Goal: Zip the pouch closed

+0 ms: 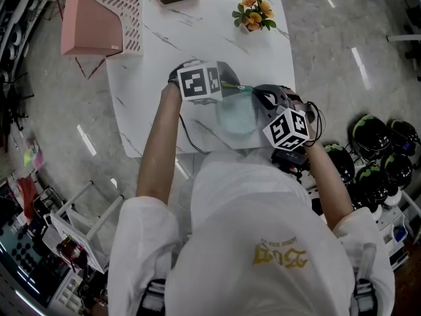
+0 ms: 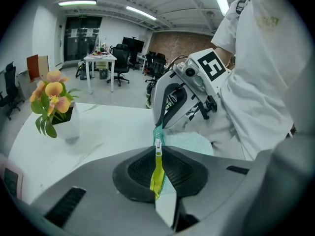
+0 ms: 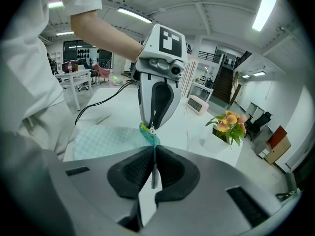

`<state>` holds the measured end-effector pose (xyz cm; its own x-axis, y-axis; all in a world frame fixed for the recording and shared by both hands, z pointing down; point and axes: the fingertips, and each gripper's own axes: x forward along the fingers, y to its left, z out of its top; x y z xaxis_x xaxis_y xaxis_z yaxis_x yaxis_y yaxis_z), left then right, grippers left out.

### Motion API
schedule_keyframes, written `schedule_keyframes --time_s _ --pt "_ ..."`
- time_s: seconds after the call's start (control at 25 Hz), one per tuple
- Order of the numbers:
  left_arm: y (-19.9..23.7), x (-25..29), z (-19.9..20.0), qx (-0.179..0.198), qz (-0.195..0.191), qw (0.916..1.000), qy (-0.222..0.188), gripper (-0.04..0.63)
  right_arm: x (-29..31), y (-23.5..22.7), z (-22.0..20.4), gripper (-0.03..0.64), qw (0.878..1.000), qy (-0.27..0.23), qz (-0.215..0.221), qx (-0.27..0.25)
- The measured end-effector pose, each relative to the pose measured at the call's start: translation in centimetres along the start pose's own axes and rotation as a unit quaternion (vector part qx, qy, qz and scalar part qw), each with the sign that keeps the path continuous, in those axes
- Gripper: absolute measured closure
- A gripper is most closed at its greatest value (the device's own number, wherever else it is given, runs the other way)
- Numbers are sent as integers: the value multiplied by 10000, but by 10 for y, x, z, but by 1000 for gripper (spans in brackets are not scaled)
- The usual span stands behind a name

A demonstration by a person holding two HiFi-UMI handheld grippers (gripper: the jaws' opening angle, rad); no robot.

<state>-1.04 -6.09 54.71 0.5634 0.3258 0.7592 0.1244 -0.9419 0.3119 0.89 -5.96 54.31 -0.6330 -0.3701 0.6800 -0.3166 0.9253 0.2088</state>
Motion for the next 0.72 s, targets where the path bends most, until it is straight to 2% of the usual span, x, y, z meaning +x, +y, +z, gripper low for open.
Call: schedule_keyframes --time_s 0.36,0.72 --pt "1 -2 -8 -164 25 9999 -38 537 -2 2 -1 589 10000 -55 13 54" --pt "3 -10 -36 -509 127 9986 99 537 -6 -2 -12 591 9999 4 46 145"
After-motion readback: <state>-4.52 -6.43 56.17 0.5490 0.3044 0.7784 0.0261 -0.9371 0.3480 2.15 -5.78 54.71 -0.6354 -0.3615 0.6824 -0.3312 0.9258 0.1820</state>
